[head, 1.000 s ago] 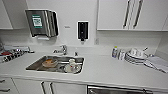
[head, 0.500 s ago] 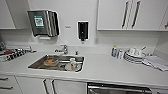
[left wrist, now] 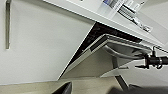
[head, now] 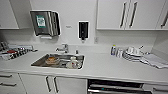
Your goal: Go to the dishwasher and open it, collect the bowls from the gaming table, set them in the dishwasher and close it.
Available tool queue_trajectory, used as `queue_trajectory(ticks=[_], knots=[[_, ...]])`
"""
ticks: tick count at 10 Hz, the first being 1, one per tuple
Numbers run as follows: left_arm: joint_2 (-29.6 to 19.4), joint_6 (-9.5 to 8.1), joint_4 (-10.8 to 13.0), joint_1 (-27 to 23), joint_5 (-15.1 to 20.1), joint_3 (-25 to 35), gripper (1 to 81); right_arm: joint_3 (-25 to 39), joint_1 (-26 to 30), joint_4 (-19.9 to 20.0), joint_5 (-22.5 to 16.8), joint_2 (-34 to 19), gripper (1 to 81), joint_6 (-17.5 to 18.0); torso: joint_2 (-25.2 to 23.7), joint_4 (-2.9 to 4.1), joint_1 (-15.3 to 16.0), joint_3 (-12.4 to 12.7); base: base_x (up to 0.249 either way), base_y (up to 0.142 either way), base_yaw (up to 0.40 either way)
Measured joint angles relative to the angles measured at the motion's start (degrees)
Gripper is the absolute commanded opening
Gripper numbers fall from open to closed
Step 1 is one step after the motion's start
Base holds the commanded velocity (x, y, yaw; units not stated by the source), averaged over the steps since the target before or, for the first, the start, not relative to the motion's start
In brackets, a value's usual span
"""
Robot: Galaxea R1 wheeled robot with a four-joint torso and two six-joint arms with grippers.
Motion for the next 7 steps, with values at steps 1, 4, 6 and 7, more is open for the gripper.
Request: queue_trajectory(ticks=[1, 4, 6, 7], knots=[[0.1, 0.00, 0.0, 0.0, 0.1, 0.0, 81.1, -0.5, -0.7, -0.1, -0.1, 0.5, 81.1, 0.0, 0.0, 0.00, 0.0, 0.0, -0.093, 0.000, 0.000], [0.5, 0.00, 0.0, 0.0, 0.3, 0.0, 81.1, -0.9, -3.8, -0.1, -3.4, 0.9, 81.1, -0.1, 0.0, 0.00, 0.0, 0.0, -0.093, 0.000, 0.000], [0.9, 0.00, 0.0, 0.0, 0.4, 0.0, 81.1, -1.4, -8.4, -0.8, -4.8, 1.9, 81.1, 0.0, 0.0, 0.00, 0.0, 0.0, -0.093, 0.000, 0.000], [1.0, 0.00, 0.0, 0.1, 0.8, 0.0, 81.1, -2.4, -10.5, 1.0, -3.2, 3.0, 81.1, 1.7, 0.0, 0.00, 0.0, 0.0, -0.093, 0.000, 0.000]])
